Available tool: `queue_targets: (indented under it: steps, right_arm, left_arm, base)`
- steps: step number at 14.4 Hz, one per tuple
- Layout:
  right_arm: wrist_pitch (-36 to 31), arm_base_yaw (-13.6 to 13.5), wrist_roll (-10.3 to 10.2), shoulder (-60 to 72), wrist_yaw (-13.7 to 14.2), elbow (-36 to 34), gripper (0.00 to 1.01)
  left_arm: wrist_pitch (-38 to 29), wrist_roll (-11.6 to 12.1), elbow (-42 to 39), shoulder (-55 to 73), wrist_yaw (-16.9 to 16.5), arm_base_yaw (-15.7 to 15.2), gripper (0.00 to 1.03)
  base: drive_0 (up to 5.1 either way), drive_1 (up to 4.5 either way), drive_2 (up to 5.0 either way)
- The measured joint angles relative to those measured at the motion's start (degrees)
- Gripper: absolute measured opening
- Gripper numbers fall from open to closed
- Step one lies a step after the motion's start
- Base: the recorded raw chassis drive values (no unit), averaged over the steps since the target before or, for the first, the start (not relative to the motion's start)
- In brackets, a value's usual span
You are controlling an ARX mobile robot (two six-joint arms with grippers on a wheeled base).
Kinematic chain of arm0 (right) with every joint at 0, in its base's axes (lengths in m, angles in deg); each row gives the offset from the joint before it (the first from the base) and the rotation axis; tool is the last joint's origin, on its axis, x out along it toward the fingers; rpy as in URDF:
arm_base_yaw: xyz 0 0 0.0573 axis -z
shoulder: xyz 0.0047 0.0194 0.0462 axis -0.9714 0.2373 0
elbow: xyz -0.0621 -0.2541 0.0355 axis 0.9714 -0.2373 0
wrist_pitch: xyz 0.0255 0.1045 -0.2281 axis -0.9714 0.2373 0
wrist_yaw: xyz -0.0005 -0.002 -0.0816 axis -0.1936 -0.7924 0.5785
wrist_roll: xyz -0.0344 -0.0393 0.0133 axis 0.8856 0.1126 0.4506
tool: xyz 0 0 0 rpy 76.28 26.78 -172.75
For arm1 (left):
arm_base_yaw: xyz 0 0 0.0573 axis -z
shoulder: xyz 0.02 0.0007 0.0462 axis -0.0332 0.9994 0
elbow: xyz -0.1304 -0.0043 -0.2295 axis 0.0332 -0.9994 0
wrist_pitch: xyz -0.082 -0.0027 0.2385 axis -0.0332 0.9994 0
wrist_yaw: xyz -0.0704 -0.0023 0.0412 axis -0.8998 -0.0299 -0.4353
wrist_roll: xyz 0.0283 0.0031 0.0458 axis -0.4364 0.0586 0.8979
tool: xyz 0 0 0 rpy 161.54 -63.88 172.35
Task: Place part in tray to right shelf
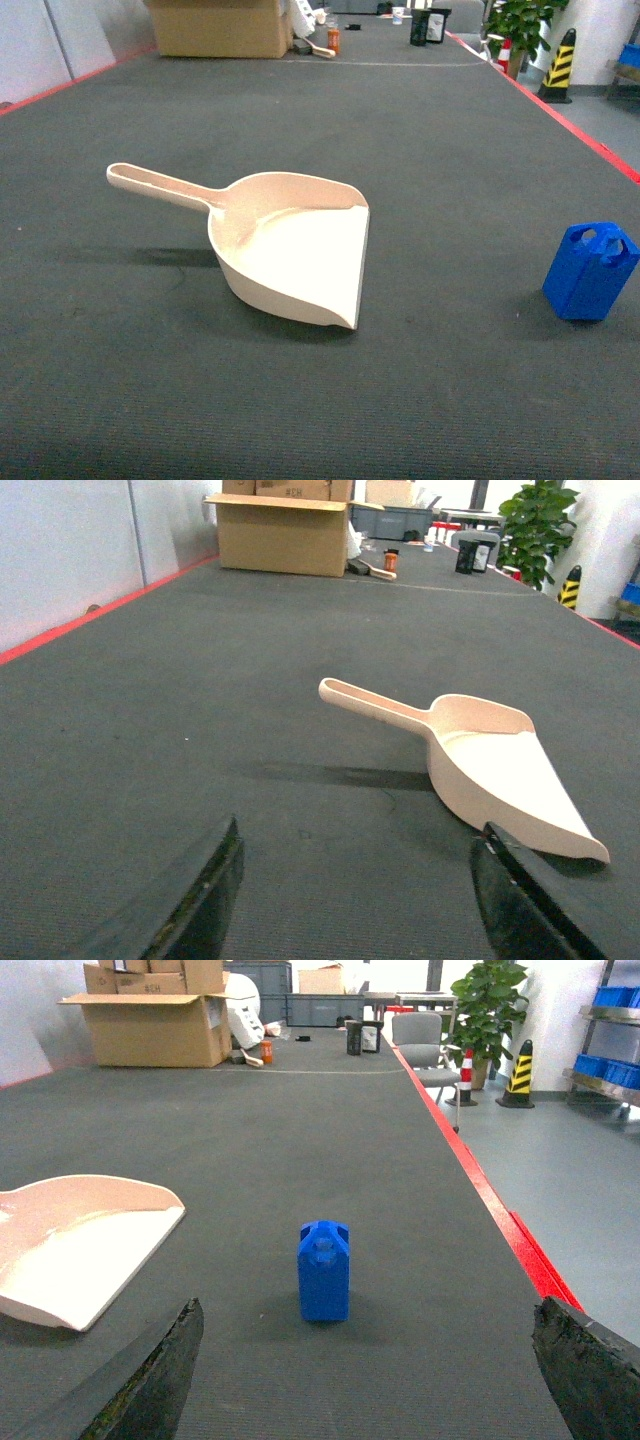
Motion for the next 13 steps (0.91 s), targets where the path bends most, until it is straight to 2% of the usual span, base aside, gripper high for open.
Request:
queue_targets:
  steps: [3, 4, 7, 8, 11, 13]
  right_arm:
    - [0.0, 0.0, 0.0, 0.0, 0.0, 0.0, 0.98]
    - [0.0, 0.0, 0.0, 0.0, 0.0, 0.0, 0.98]
    - [0.0, 0.0, 0.0, 0.0, 0.0, 0.0, 0.98]
    - [0.0, 0.0, 0.0, 0.0, 0.0, 0.0, 0.98]
    - [0.0, 0.0, 0.0, 0.0, 0.0, 0.0, 0.98]
    - [0.0, 0.0, 0.0, 0.0, 0.0, 0.0, 0.98]
  left_arm:
    - [0.0, 0.1, 0.0, 0.0, 0.0, 0.0, 0.82]
    - [0.0, 0.2, 0.0, 0.0, 0.0, 0.0, 0.82]
    - [0.0, 0.2, 0.0, 0.0, 0.0, 0.0, 0.71]
    - [0.0, 0.2, 0.0, 0.0, 0.0, 0.0, 0.71]
    - [0.0, 0.2, 0.0, 0.0, 0.0, 0.0, 0.83]
    - [0.0, 0.3, 0.0, 0.0, 0.0, 0.0, 1.0]
  base:
    - [0.0, 0.0, 0.0]
    - [0.0, 0.0, 0.0]
    - [0.0, 0.0, 0.0]
    - [0.0, 0.0, 0.0]
    - [0.0, 0.0, 0.0]
    - [0.0, 0.0, 0.0]
